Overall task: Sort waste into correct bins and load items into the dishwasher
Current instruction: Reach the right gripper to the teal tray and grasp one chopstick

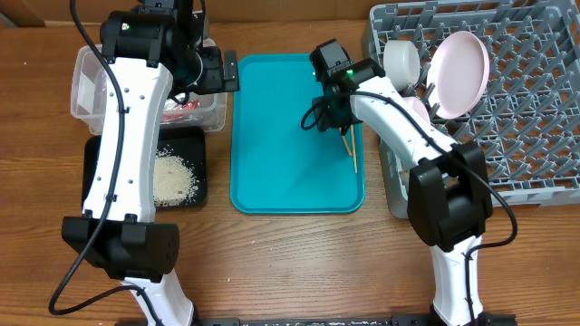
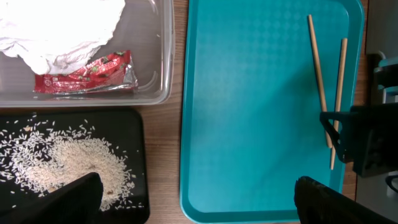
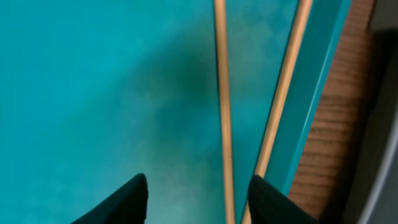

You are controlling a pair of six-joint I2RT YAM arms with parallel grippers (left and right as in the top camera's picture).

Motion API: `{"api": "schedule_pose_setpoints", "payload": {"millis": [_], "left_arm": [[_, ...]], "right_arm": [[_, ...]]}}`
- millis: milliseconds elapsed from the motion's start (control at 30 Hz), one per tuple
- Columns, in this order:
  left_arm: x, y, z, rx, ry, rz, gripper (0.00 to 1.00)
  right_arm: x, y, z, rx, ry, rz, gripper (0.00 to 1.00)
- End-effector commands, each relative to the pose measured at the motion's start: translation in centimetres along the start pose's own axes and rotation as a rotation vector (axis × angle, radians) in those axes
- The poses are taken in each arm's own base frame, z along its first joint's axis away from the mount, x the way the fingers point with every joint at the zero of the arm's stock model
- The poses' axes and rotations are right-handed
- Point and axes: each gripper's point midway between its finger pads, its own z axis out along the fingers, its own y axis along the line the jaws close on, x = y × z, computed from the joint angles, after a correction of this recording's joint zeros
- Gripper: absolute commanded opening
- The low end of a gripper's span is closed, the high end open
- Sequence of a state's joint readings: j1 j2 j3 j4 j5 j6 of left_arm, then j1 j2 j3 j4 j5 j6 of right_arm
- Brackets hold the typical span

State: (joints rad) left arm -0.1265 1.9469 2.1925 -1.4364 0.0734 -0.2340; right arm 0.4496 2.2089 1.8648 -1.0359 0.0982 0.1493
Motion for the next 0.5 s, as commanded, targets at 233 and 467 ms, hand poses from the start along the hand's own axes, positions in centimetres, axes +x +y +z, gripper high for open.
{"api": "schedule_pose_setpoints", "payload": {"millis": [233, 467], "left_arm": [[0.0, 0.2, -0.4, -0.005, -0.010, -0.011, 1.00], [0.0, 0.2, -0.4, -0.005, -0.010, -0.011, 1.00]], "right_arm": [[3.3, -1.1, 4.4, 0.056, 0.159, -0.028, 0.46], [3.8, -0.5, 4.4, 0.025, 0.180, -0.026, 0.35]]}}
